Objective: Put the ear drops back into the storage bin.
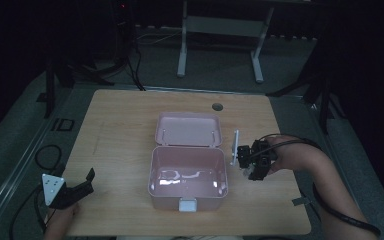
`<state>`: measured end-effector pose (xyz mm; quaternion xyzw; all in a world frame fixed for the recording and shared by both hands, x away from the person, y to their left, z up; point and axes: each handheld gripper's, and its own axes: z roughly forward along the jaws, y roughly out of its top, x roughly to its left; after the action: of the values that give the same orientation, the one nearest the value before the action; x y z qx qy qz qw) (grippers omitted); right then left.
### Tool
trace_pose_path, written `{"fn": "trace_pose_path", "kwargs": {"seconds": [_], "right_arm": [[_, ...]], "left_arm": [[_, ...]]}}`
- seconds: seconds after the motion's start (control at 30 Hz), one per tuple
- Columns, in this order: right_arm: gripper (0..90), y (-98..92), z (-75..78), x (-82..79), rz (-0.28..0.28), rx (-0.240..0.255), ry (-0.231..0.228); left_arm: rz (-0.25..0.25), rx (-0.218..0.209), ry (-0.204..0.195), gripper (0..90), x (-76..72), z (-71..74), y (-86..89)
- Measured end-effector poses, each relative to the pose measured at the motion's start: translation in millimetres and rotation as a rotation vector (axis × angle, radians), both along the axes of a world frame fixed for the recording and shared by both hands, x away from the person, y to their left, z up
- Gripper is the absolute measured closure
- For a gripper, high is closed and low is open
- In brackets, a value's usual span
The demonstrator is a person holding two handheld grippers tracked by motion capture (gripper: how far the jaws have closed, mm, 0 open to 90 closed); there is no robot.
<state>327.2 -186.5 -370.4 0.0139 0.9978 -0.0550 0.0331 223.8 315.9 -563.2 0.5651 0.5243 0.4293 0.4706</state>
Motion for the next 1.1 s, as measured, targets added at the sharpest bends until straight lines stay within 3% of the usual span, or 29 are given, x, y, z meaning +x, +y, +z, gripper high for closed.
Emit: {"fn": "trace_pose_path", "kwargs": {"seconds": [0.3, 0.53, 0.7, 1.1], "right_arm": [[59.5, 21.1, 26.0, -1.7, 0.006, 0.008, -0.026], [59.5, 38.1, 32.4, -5.0, 0.033, 0.017, -0.032], [59.5, 54.4, 37.2, -7.2, 0.075, 0.05, -0.026], [59.5, 91.0, 35.8, -6.5, 0.123, 0.048, -0.009]], "left_arm": [[-0.001, -0.001, 0.002, 2.0, -0.1, 0.1, 0.2], [0.0, -0.001, 0.002, 2.0, -0.1, 0.1, 0.3], [-0.001, -0.002, 0.001, 2.0, -0.1, 0.1, 0.3], [-0.003, -0.004, 0.001, 2.0, -0.1, 0.1, 0.6]]}}
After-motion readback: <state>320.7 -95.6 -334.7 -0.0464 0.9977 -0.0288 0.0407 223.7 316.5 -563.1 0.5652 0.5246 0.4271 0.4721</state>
